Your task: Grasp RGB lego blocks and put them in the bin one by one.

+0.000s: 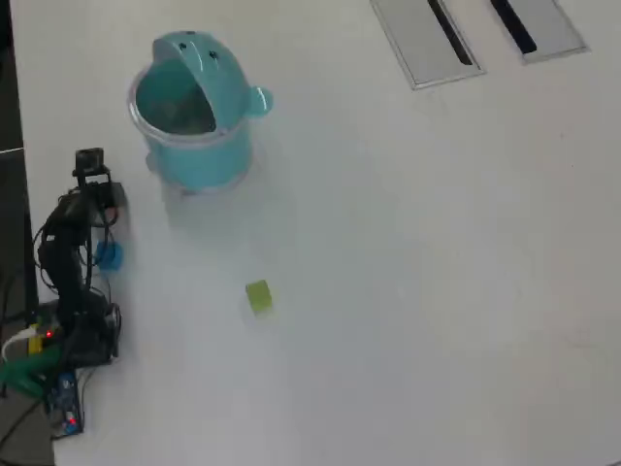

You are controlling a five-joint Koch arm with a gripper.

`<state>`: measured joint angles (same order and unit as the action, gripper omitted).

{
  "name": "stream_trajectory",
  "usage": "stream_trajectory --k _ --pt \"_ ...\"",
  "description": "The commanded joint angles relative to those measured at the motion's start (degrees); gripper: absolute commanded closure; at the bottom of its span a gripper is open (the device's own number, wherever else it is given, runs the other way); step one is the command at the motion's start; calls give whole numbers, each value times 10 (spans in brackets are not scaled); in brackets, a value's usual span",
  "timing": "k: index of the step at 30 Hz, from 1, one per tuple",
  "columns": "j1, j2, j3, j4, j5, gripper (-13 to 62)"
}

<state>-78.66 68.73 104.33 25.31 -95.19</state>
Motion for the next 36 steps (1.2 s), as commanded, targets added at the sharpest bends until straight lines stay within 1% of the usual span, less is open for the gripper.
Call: stream_trajectory --k 1,3,5,7,11,15,22,23,24,25,36 --pt "-11 -6 3 0 -22 218" --pt "-9 -5 1 -5 -22 223" --pt "-4 2 0 -6 -20 251" --pt "2 10 -1 -6 -21 254" --pt "17 39 -8 -17 -19 325" --pt "24 74 -9 -33 -26 346" --pt "18 140 13 -111 1 347" --pt "18 150 25 -137 -1 354" --pt "14 165 33 -158 3 389" --pt "11 174 34 -159 4 395" --pt "9 253 13 -204 33 395"
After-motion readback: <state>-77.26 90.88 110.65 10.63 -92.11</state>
